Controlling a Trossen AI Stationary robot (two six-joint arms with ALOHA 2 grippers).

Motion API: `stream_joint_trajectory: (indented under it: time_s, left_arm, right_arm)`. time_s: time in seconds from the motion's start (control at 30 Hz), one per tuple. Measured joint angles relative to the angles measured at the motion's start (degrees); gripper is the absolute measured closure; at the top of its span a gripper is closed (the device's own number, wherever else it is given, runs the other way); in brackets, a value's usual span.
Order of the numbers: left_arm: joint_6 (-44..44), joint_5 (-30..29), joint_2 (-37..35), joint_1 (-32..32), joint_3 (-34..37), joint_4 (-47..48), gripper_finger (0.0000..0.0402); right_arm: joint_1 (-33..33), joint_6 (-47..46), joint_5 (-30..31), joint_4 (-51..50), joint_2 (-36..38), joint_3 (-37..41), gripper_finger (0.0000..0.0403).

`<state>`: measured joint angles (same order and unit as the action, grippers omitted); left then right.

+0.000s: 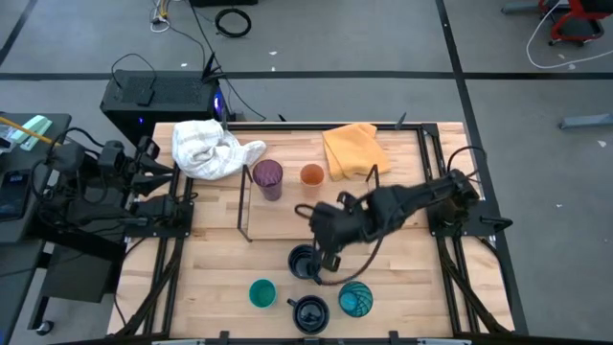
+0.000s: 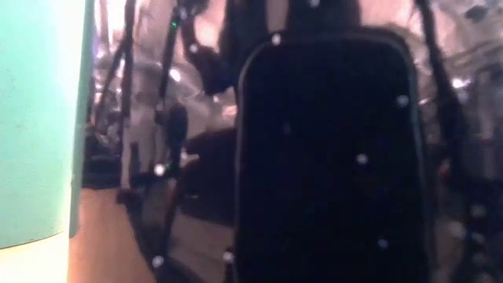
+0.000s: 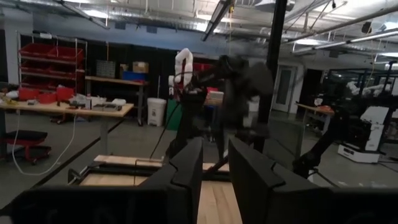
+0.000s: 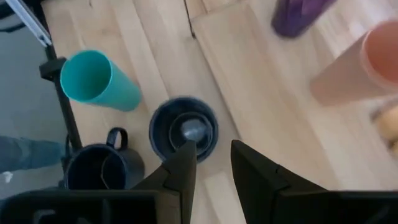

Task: Stack small to large cups/mugs on shelf
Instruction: Put the top blue mug on the shelf

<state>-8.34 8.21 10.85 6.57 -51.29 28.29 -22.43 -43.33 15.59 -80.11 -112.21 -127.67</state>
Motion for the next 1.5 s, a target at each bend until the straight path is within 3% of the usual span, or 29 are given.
stream_joint_trajectory:
  time_s: [0.53,0.77,1.0,1.2,1.5]
  left_arm:
    - [-0.44,0.0,0.0,-0.02,0.02,-0.61,0.0315]
    - [-0.48,0.01,0.0,0.0,0.01,-0.54,0.0321]
    - [-0.02,0.01,0.0,0.0,0.01,-0.54,0.0315]
    - [0.0,0.0,0.0,-0.02,0.02,-0.54,0.032]
    - [0.02,0.02,0.0,-0.01,0.01,-0.54,0.0315]
  right_arm:
    - [0.83,-12.31,-1.71,14.98,-0.08,22.08,0.0296]
    - [2.65,-13.17,-2.3,15.03,-0.06,24.04,0.0296]
    - [4.91,-7.22,-5.84,18.01,-0.06,24.08,0.029]
    - [5.18,-4.27,-6.44,21.03,-0.06,24.05,0.0249]
    - [5.0,-7.58,-7.92,20.97,-1.51,26.96,0.0202]
